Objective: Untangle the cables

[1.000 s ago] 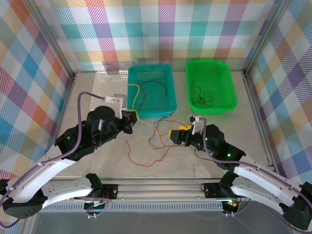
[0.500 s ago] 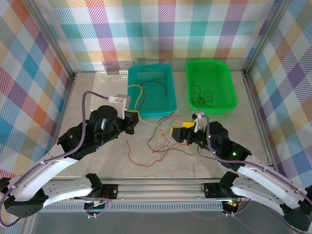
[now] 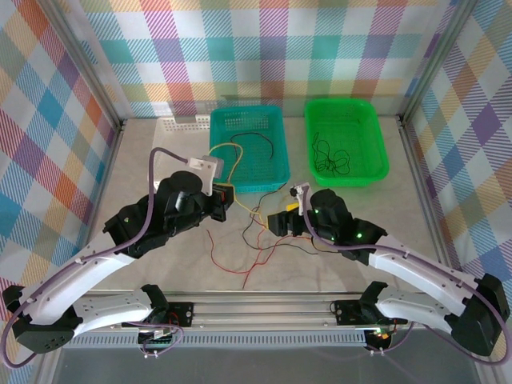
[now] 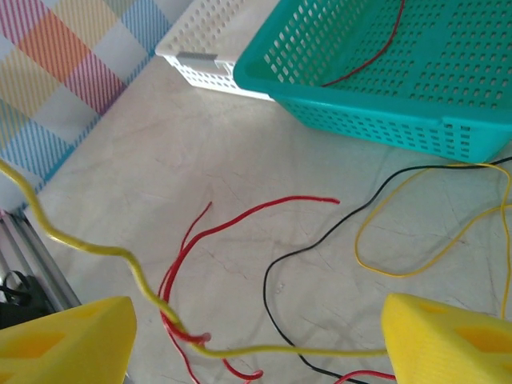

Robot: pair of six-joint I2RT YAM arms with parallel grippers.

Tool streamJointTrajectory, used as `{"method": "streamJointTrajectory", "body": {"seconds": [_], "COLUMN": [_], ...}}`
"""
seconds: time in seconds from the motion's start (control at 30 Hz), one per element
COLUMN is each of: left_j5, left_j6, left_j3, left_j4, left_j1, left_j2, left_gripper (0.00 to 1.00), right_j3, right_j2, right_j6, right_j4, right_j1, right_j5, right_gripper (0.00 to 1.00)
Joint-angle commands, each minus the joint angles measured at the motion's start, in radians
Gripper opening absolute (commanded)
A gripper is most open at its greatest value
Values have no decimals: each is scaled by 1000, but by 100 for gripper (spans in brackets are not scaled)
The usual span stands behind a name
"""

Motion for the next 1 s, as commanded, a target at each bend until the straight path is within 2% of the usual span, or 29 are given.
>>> {"method": "streamJointTrajectory", "body": {"seconds": [0.0, 0.27, 0.47, 0.63, 0.83, 0.97], "left_j5": [14, -40, -136, -147, -119, -107], "left_j6": [11, -15, -118, -193, -214, -224], "left_j3": [-10, -6, 2, -14, -3, 1], "left_j4": [24, 29, 34, 72, 95, 99], "left_j1": [-9, -9, -9, -9, -9, -10], "left_j2": [2, 5, 10, 21, 47, 45], "left_gripper": [0, 0, 0, 0, 0, 0], "right_j3": [23, -76, -145, -226, -236, -191], "right_j2": [12, -5, -24, -39, 57, 153], "right_j6": [-67, -65, -4, 35, 40, 45], "right_j4": [43, 185, 287, 377, 445, 427], "right_j1": [-2, -2, -1, 14, 61, 68], "right_j5": [-41, -148, -240, -269, -204, -60], "right_gripper": [80, 79, 77, 79, 80, 77]}}
